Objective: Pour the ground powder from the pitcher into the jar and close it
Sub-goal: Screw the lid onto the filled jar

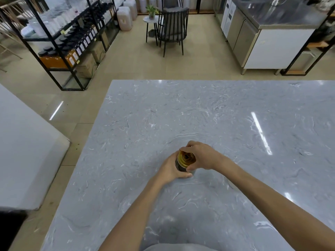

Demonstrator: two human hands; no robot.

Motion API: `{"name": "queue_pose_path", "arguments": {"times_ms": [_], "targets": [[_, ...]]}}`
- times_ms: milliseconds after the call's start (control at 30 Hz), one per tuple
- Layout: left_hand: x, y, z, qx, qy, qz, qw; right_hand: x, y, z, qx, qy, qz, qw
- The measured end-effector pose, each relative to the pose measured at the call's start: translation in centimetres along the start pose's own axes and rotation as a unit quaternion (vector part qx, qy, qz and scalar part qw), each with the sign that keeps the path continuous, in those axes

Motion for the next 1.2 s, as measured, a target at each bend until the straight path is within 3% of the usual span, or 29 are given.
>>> {"name": "queue_pose_path", "arguments": {"times_ms": [233,333,433,633,733,800,867,967,1067,1133,1200], "targets": [[-0.6,0.2,-0.1,0.001,-0.052,-0.042,0.998,-0.2,-0.9,0.9,-0.02,-0.022,0.004,1.0],[0.0,0.6,0.4,0.001,-0.014,-0.018,1.0,1.2,-2.2,1.4,0.091,0.051,0.039,0.994],[1.1,0.8,1.2,0.007,0.053,0.015,0.998,2.8,-3.5,2.1,0.223,0.12,0.071,0.965],[1.4,-0.5,1.4,0.015,0.074,0.026,0.997,2.0,-3.0,3.8,0.287,0.117,0.121,0.943],[1.5,-0.1,1.3,0.011,0.072,0.024,0.997,0.9,-1.3,3.4,0.229,0.147,0.046,0.961],[1.6,0.1,1.1,0.013,0.069,-0.007,0.997,0.8,-1.8,2.2,0.129,0.096,-0.086,0.983],[1.6,0.1,0.9,0.017,0.061,-0.021,0.998,1.6,-3.1,1.7,0.094,0.073,-0.117,0.986],[1.5,0.1,0.5,0.018,0.063,-0.028,0.997,3.8,-2.8,2.9,0.232,0.139,0.012,0.963],[1.4,-0.1,0.7,0.016,0.067,-0.006,0.998,4.4,-1.9,3.7,0.292,0.145,0.033,0.945],[1.4,-0.1,0.7,0.017,0.061,-0.01,0.998,3.6,-1.6,3.0,0.227,0.161,-0.007,0.96],[1.3,-0.1,0.6,0.023,0.05,-0.03,0.998,3.1,-2.1,2.0,0.102,0.123,-0.071,0.985]]}}
Point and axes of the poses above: each hand's wrist, its own z-axis away from the middle knuckle, its own x-axis out of the palm, y = z × x, the point moved 4 cm from there along -z, towards the middle knuckle
